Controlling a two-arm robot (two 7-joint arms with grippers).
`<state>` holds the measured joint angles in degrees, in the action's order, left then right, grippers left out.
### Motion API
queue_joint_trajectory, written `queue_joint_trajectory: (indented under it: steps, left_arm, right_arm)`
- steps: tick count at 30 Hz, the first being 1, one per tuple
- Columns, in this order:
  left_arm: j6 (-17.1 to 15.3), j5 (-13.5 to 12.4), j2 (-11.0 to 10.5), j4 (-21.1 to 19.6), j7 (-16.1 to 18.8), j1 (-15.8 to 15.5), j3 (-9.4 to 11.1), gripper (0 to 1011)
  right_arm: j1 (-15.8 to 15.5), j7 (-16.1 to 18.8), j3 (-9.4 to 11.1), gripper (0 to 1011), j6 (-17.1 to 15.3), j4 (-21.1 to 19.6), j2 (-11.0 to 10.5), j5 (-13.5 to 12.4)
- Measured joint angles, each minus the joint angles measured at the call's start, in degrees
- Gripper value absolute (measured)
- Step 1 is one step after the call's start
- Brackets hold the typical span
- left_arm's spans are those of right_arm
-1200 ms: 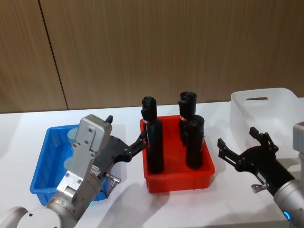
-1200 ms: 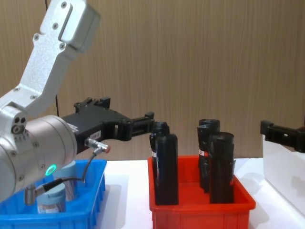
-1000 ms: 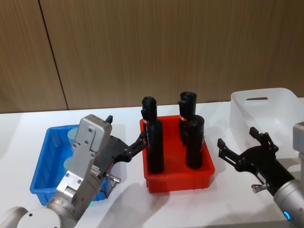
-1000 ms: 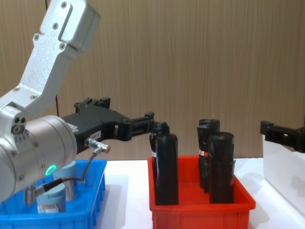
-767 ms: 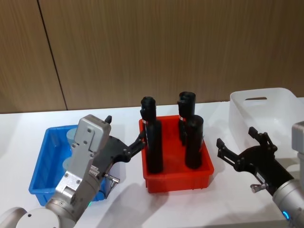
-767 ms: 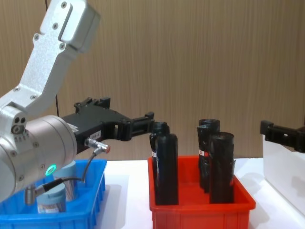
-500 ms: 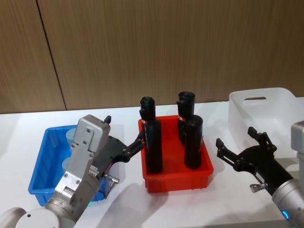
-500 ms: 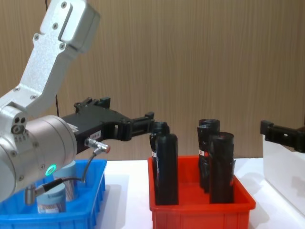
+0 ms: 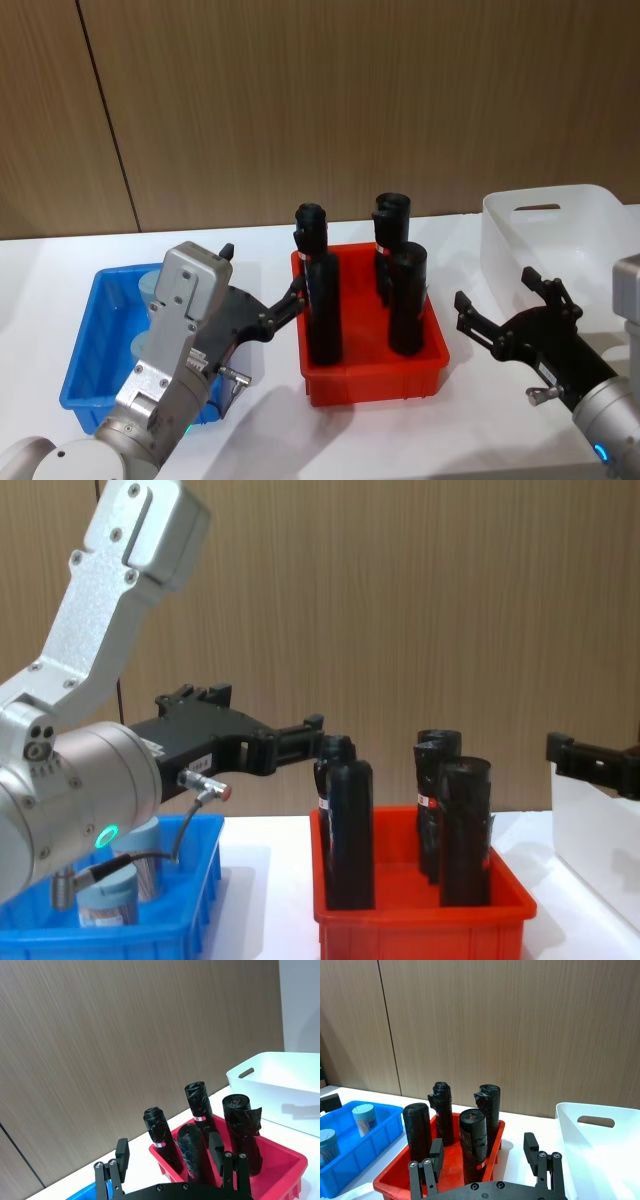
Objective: Pick the cotton swabs from the blue box and place them into the white box.
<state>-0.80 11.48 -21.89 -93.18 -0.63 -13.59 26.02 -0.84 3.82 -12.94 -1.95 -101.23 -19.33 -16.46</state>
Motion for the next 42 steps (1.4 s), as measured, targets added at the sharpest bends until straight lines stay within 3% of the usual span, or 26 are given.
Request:
queue_joint_trajectory:
  steps: [6,26,42]
  left_arm:
    - [-0.33,0.07,0.15,0.0,0.19,0.0,-0.02,1009]
    - [-6.52,3.84,1.39,0.79,4.64,-0.84,-1.53,1009]
    - [-12.48,10.71,1.12,4.56,10.02,-1.55,-4.88,1010]
  right_arm:
    - [0.0,0.0,0.0,1001,0.0,0.0,0.0,0.0]
    - [0.0,0.0,0.0,1001,0.0,0.0,0.0,0.0]
    - [0.0,0.0,0.0,1002,0.0,0.0,0.0,0.0]
